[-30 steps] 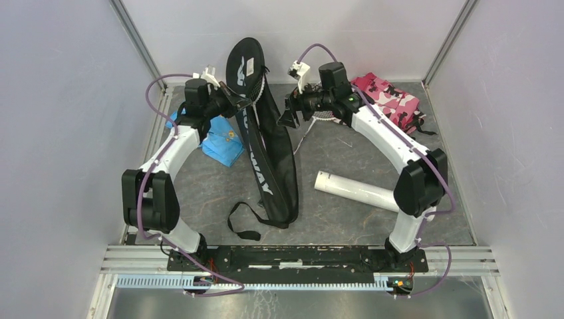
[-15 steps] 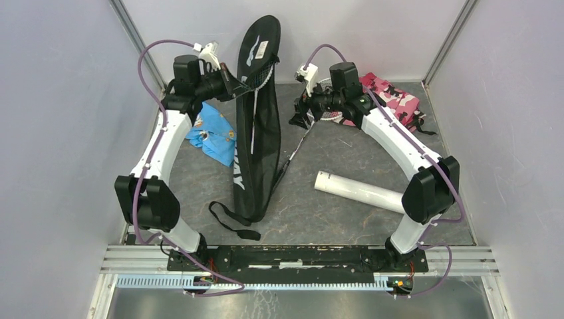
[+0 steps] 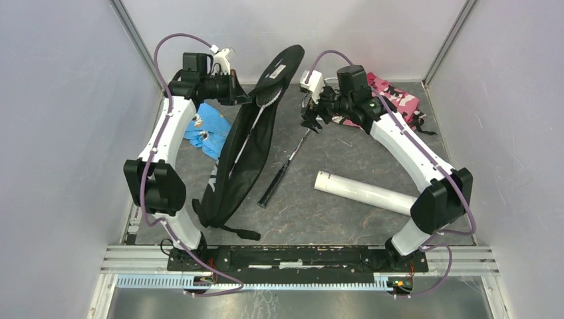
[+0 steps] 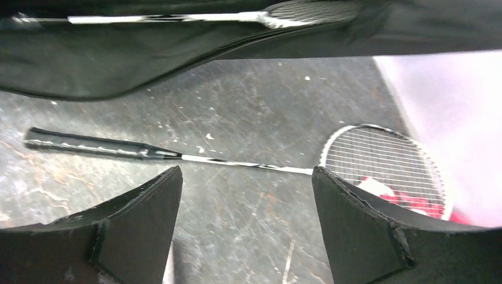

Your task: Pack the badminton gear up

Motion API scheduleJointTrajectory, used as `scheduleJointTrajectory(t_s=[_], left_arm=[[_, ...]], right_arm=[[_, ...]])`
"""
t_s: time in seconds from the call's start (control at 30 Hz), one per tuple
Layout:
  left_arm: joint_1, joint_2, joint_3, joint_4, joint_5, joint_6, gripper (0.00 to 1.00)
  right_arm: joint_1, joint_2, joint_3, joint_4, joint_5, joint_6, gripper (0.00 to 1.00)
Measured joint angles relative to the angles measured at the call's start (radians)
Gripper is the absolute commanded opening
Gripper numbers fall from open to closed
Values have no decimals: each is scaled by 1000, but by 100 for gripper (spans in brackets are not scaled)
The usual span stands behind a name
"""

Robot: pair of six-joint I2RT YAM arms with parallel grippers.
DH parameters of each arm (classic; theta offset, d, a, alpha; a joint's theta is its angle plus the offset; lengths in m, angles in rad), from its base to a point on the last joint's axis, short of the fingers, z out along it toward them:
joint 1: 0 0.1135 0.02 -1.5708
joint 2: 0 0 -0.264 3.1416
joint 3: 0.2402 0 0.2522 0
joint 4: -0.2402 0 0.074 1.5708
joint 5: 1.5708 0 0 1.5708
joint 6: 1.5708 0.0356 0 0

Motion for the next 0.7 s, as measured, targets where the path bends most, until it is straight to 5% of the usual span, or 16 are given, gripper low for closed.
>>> scheduleJointTrajectory(t_s=[0.33,0.7], left_arm=[[0,28,23,-72,-23,91,2],[0,27,-90,89,-89,-2,2]], right_arm=[[0,-110,-43,-14,156,-86,90],[-98,30,-196,201,220,289,86]])
